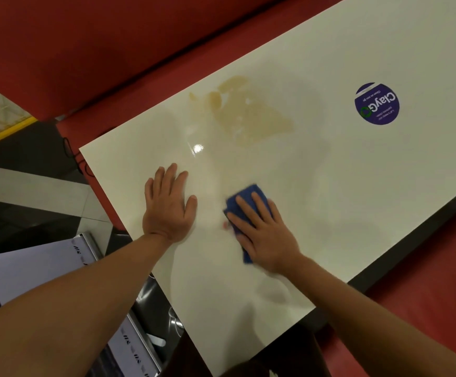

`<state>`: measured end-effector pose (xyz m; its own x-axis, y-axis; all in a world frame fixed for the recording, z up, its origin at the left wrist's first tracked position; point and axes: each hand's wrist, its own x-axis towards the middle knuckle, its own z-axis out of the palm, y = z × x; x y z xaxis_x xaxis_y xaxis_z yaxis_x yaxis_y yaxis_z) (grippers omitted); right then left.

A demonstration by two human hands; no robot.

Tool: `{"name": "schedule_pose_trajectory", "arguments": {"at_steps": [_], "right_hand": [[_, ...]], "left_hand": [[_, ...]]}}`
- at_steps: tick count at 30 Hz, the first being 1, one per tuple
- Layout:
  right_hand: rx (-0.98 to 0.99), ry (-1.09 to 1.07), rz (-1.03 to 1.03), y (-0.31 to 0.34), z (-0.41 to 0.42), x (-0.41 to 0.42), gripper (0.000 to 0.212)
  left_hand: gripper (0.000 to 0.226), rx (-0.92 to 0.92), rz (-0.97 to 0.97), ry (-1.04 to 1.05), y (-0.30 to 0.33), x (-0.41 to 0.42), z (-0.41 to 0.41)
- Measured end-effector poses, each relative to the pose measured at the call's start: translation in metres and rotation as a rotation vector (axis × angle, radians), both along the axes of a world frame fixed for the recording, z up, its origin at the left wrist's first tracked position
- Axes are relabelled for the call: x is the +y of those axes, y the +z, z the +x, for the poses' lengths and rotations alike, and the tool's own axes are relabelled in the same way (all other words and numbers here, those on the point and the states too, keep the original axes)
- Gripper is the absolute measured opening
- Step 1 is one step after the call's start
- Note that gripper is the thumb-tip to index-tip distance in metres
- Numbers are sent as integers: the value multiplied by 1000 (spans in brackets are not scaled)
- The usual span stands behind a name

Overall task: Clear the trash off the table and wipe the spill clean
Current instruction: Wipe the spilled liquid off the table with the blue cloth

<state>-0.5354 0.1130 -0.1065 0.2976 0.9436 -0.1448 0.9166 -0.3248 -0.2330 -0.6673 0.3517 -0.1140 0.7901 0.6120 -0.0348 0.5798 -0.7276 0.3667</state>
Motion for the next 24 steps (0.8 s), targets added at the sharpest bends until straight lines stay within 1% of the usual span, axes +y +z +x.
{"name": "schedule_pose_trajectory", "arguments": {"at_steps": [2, 3, 5, 7, 9, 11, 13, 15, 17, 18, 21, 23, 24], "right_hand": [[17, 44, -30, 4, 16, -50, 52], [14, 21, -40, 5, 33, -66, 52], [16, -114, -39, 5, 77, -79, 53], [-11, -300, -48, 6, 120, -60, 55], [-42, -476, -64, 7, 142, -16, 58], [-64, -527, -60, 3, 139, 36, 61], [-67, -415, -28, -1, 110, 81, 60], [-61, -206, 42, -4, 60, 98, 54], [-35, 11, 45, -3, 13, 74, 50], [-22, 82, 26, -2, 1, 51, 49], [9, 159, 7, 2, 13, -23, 48], [-1, 127, -19, 4, 51, -52, 49], [-6, 70, -22, 4, 74, -56, 49]], "left_hand": [[61, 0, 14, 5, 0, -1, 0], [61, 3, 17, 3, -1, -1, 0], [61, 13, 19, -5, -1, -1, 0], [61, 18, 24, -8, -1, 0, 0], [61, 27, 16, -11, 0, 0, 0], [61, 33, 13, -11, 1, 0, 1], [61, 28, 10, -9, 0, 0, 1], [60, 11, 4, -10, -1, 1, -1], [59, 0, 1, -17, -2, 1, -2], [58, -1, -3, -17, -2, 2, -2], [55, -4, 1, 5, -1, 0, 0], [55, -2, 3, 9, 0, 0, 1], [55, 3, 1, 10, 0, 0, 1]]}}
